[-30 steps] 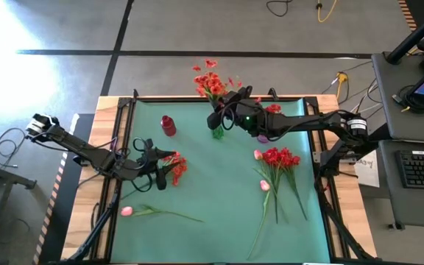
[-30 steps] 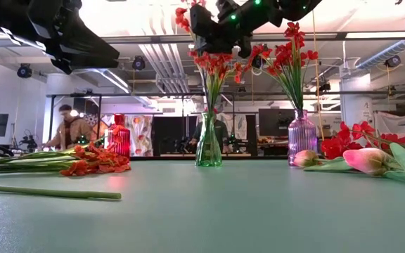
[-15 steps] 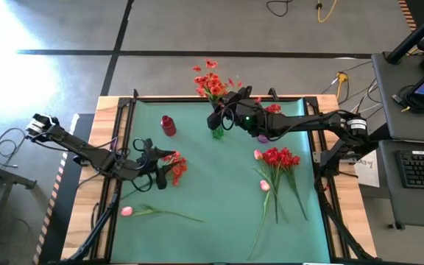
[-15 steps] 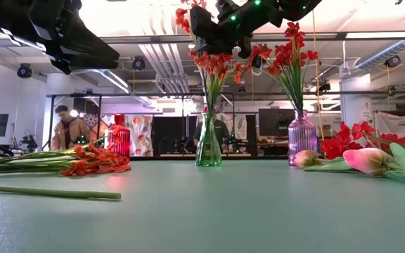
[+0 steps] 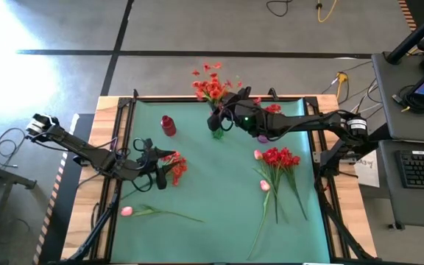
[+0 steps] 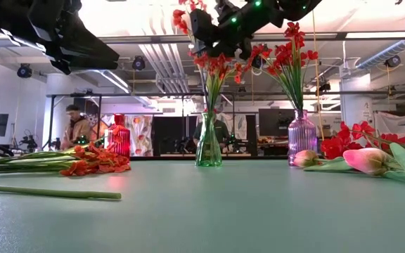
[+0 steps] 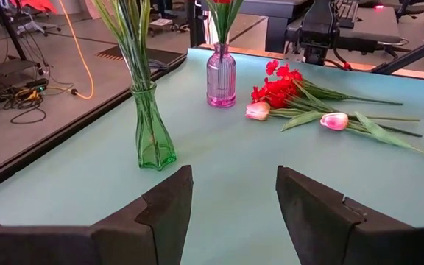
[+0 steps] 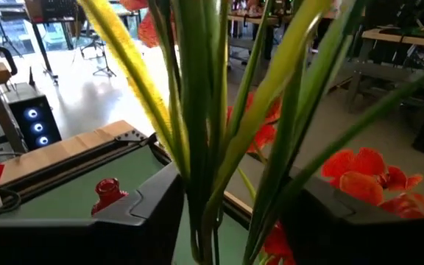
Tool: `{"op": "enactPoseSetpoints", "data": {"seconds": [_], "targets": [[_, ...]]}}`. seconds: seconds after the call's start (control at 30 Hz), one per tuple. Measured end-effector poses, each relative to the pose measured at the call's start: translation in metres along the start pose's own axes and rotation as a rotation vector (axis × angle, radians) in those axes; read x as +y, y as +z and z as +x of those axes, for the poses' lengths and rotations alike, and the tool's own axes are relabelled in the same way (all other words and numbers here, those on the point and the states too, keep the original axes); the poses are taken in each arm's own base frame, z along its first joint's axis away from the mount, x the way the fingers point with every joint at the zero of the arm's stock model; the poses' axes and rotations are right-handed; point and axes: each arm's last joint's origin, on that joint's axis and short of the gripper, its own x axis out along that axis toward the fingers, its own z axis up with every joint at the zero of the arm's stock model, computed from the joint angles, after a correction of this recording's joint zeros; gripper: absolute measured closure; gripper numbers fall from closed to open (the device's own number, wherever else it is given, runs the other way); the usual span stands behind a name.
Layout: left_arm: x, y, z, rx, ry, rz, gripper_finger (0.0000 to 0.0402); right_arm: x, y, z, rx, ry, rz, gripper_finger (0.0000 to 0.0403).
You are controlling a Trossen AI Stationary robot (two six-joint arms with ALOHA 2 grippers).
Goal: Sort flowers into vase by color
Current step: Put the bottom left orange flower in the green flower vase
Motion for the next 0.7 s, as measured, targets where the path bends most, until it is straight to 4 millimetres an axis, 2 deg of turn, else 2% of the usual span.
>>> {"op": "enactPoseSetpoints", "data": {"seconds": [0.3, 0.7], "targets": [[0.000, 0.000, 0.000, 0.000, 0.000, 0.000, 0.0217, -0.001, 0.002, -0.003, 0.064, -0.004, -0.022, 0.0144], [0.000, 0.000, 0.000, -0.001, 0.000, -0.001, 0.0217, 0.004, 0.025, -0.012, 0.193, 0.002, -0.066, 0.0071]]}}
